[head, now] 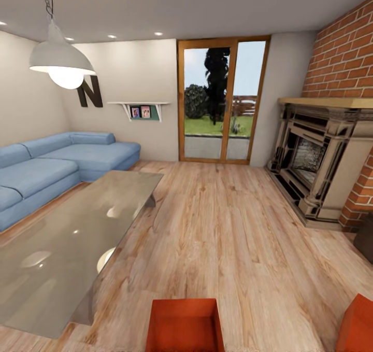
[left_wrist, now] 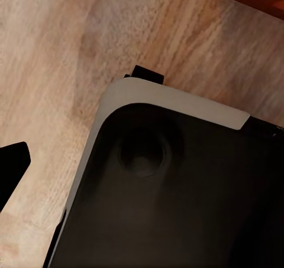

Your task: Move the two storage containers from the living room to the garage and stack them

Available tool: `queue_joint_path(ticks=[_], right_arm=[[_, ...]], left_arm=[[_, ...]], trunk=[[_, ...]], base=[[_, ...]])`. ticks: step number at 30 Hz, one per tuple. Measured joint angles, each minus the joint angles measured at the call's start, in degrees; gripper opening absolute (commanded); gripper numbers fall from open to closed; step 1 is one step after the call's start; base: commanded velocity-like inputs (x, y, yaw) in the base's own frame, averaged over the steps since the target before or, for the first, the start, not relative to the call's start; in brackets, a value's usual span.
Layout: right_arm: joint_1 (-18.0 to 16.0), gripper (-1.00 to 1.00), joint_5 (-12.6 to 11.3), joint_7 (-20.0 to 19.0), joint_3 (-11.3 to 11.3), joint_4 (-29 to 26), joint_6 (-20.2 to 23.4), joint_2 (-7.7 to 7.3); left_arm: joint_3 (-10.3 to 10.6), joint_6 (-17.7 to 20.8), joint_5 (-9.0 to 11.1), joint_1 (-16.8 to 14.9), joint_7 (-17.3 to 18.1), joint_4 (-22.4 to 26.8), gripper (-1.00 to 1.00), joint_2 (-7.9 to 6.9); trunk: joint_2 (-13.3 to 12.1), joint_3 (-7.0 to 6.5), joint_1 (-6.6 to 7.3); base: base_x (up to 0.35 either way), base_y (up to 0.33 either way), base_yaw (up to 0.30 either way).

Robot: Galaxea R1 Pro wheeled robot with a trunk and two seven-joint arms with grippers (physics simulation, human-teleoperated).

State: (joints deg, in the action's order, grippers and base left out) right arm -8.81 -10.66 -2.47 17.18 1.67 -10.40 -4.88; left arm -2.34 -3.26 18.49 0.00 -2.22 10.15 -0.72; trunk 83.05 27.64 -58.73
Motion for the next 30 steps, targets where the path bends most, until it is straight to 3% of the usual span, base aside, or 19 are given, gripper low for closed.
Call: queue_joint_path(ticks=[30], right_arm=[[0.0,1.0,0.1,-0.8,0.1,0.0,0.0,0.05]], left_arm=[[0.0,0.0,0.0,0.0,0.0,0.0,1.0,0.0]], trunk=[[0.0,2.77,0.0]], base=[[0.0,0.0,0.0]])
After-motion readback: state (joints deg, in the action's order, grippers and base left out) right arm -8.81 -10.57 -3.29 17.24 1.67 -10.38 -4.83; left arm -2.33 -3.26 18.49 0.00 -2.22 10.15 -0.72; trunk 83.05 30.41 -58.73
